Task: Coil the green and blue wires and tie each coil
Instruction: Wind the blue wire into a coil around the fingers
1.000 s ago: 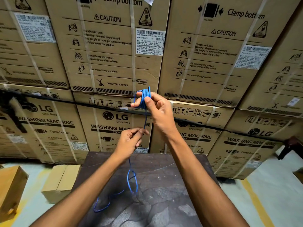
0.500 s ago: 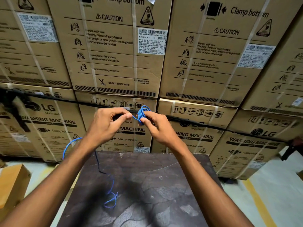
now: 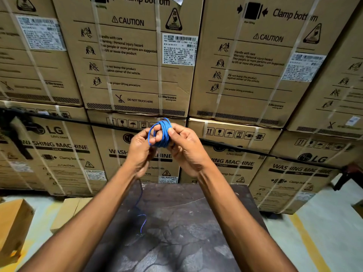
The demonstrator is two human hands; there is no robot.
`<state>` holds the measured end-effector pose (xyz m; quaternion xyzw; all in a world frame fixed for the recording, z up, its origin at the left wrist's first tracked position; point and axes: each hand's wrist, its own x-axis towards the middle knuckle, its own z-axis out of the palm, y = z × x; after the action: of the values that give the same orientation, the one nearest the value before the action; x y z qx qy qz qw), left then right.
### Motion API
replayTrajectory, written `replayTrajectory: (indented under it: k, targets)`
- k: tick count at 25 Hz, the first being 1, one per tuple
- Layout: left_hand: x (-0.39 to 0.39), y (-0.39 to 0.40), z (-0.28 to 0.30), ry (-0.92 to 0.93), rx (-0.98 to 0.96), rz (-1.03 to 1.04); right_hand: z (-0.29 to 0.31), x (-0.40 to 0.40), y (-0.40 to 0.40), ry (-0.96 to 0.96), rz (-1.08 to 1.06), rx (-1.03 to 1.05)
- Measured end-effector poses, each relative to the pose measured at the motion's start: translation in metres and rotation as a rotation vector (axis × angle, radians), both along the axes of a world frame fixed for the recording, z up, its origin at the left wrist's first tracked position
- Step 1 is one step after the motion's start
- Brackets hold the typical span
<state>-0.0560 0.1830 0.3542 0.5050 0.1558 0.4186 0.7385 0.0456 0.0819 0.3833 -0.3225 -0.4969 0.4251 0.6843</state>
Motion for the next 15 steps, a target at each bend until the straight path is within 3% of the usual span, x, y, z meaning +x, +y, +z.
replayTrajectory:
  k: [5, 8, 11, 15]
  targets:
    - [-0.002, -0.014, -0.057, 0.236, 0.175, -0.013, 0.017, 0.014, 0.015, 0.155, -0.238, 0.153]
    - [-0.015, -0.014, -0.060, 0.277, 0.427, 0.029, 0.011, 0.028, 0.020, -0.173, -0.534, 0.142]
    - [-0.029, -0.011, -0.042, 0.358, 0.658, 0.009, 0.003, 0.031, 0.020, -0.481, -0.667, 0.127]
    - [-0.046, -0.009, -0.003, 0.410, 0.858, 0.002, -0.015, 0.041, 0.017, -1.109, -0.794, 0.060]
